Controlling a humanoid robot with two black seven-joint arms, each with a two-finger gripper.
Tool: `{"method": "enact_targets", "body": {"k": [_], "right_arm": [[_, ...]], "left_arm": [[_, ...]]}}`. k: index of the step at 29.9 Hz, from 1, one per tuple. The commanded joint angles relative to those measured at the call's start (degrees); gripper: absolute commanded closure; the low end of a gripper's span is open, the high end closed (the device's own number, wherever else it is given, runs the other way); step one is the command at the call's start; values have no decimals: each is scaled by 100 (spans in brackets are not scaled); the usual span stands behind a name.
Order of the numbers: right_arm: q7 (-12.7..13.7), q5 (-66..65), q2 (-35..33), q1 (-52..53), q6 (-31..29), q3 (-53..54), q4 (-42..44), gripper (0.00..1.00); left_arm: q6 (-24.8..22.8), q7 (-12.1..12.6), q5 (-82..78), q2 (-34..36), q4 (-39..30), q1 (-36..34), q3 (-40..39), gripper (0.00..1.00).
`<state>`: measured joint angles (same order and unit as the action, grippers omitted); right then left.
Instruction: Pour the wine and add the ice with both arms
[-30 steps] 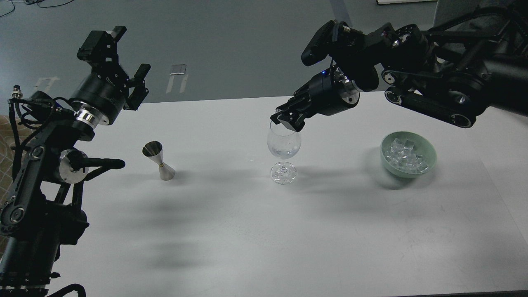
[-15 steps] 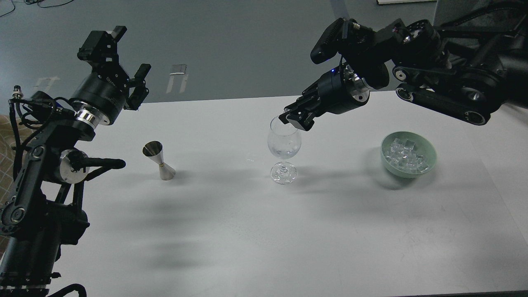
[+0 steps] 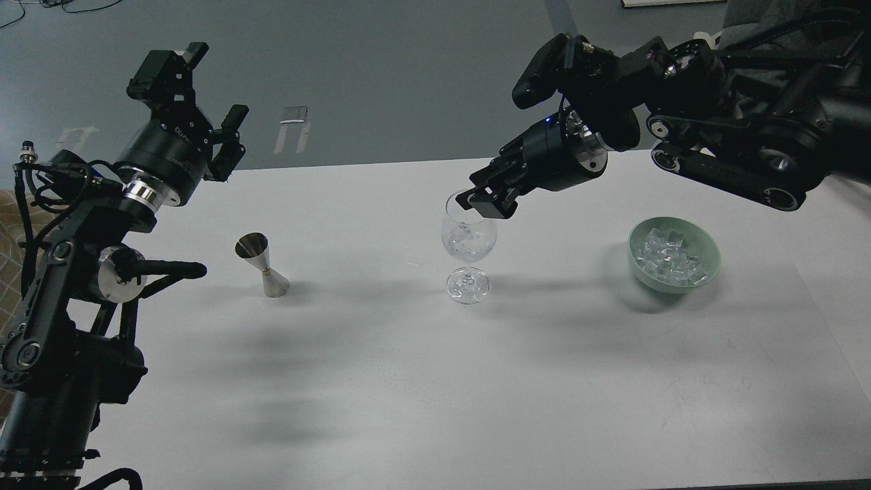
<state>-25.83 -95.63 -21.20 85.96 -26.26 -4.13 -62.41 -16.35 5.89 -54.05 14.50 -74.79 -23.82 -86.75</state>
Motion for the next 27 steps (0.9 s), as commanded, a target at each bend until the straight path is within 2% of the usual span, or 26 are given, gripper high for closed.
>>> {"method": "enact_targets", "body": {"k": [1, 4, 6, 9, 10, 12, 17, 19, 23, 26, 27], "right_arm": [[-1, 0, -15, 0, 7, 0, 0, 54], [8, 27, -15, 26, 86, 53, 9, 54], [52, 298, -50, 105, 191, 140, 62, 50], [210, 1018, -331, 272, 270, 536, 255, 29], [236, 1342, -445, 281, 340, 710, 386, 18], [245, 1712, -551, 264, 446, 878, 536, 2], [245, 3531, -850, -9, 1070, 1116, 1125, 0], [245, 4031, -807, -201, 1332, 1186, 1379, 0], [245, 4649, -692, -825, 2010, 1766, 1635, 0], [245, 4843, -560, -1239, 2081, 2328, 1670, 0], [245, 4861, -491, -1379, 2072, 2599, 1722, 0]], "left_arm": [[0, 0, 0, 0, 0, 0, 0, 2], [0, 0, 0, 0, 0, -9, 0, 2], [0, 0, 0, 9, 0, -17, -8, 2], [0, 0, 35, 26, 0, -35, -8, 2], [0, 0, 44, 44, 17, -53, 0, 2], [0, 0, 52, 44, 43, -96, -8, 2], [9, 9, 193, -17, 123, -141, -52, 2], [0, 105, 455, -9, 158, -167, 0, 2], [9, 53, 791, -193, 421, -430, 9, 2], [35, 123, 834, -246, 711, -729, -17, 2], [79, 45, 948, -263, 851, -877, -52, 2]]}}
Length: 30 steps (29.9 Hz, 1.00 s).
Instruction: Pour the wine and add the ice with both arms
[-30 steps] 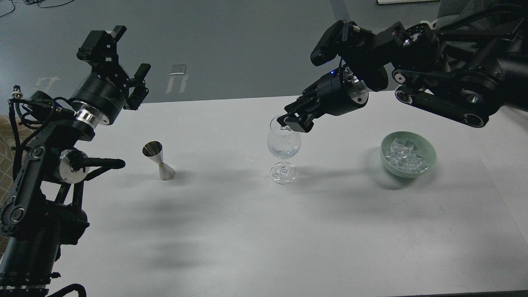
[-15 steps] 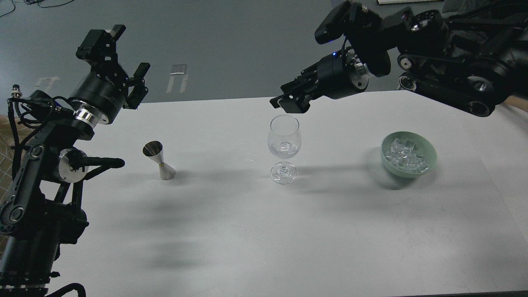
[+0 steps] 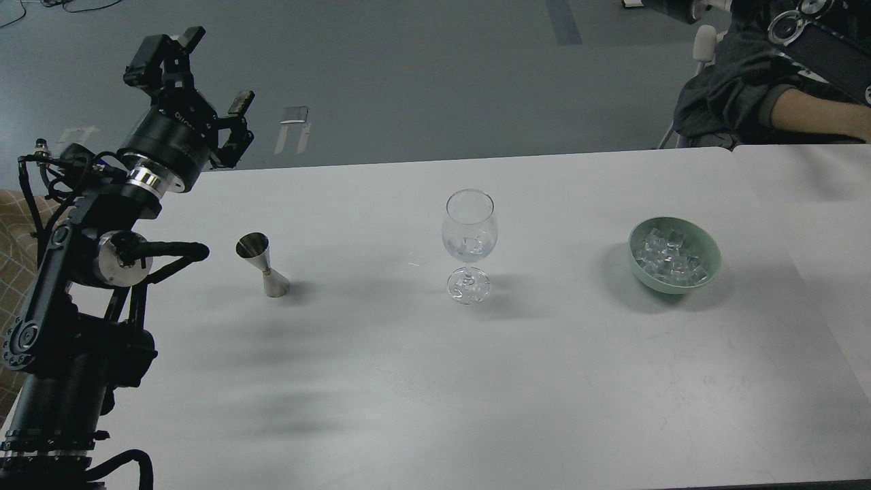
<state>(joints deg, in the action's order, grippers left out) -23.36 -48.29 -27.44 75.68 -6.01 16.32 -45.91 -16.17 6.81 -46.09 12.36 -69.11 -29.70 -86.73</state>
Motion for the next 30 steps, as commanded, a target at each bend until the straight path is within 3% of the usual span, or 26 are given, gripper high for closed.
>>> {"method": "enact_targets", "body": {"k": [1, 11, 15, 17, 21, 30], "right_arm": [[-2, 136, 230, -439, 21, 757, 99, 0], [-46, 1155, 1047, -1389, 144, 2182, 240, 4], [-63, 1270, 1478, -1504, 110, 2657, 486, 3], [-64, 1278, 1531, -1512, 39, 2649, 556, 2], [-64, 1348, 1934, -1486, -803, 2675, 1152, 1], [-116, 1525, 2041, -1671, -867, 2692, 1277, 0]], "left_arm": [[157, -91, 275, -6, 449, -430, -19, 2], [219, -39, 364, -67, 715, -510, 16, 2], [-622, 136, 356, 169, 785, -589, 603, 2], [-764, 137, 347, 336, 829, -624, 866, 2], [-835, 40, 286, 671, 1407, -1080, 1710, 2], [-774, -127, -241, 724, 2244, -1582, 2178, 2]]}}
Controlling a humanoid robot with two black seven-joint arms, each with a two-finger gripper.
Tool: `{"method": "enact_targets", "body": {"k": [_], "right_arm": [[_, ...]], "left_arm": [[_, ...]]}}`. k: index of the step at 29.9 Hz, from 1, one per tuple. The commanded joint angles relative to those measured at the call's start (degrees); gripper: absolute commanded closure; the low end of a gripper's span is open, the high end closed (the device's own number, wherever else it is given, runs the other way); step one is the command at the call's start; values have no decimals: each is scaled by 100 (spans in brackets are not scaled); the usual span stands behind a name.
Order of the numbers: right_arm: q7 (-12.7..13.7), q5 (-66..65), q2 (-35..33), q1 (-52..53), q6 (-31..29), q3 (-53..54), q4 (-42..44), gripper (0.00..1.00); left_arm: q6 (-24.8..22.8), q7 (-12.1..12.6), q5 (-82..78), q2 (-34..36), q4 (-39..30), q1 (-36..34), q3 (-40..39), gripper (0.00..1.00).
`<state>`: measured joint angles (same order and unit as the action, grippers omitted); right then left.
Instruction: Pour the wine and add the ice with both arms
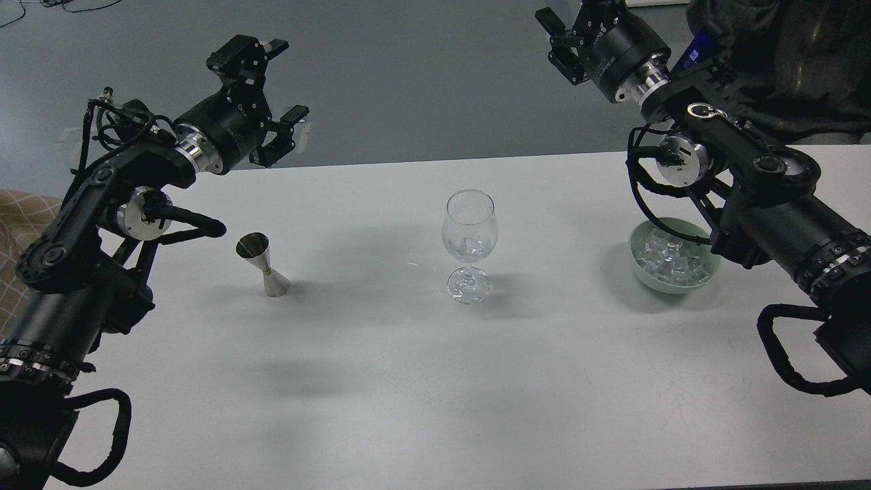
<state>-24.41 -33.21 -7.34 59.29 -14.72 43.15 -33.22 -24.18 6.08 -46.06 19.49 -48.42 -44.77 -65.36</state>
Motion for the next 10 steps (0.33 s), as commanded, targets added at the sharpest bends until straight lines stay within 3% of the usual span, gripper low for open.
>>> {"method": "enact_targets", "body": {"k": [1, 10], "right_arm": [[-20, 16, 57, -40, -5, 62, 52, 0], [-38, 25, 382, -58, -22, 493, 492, 0]], "left_arm": [[54, -72, -272, 20, 219, -84, 32, 2], [309, -81, 598, -7, 219, -76, -38, 2]]}}
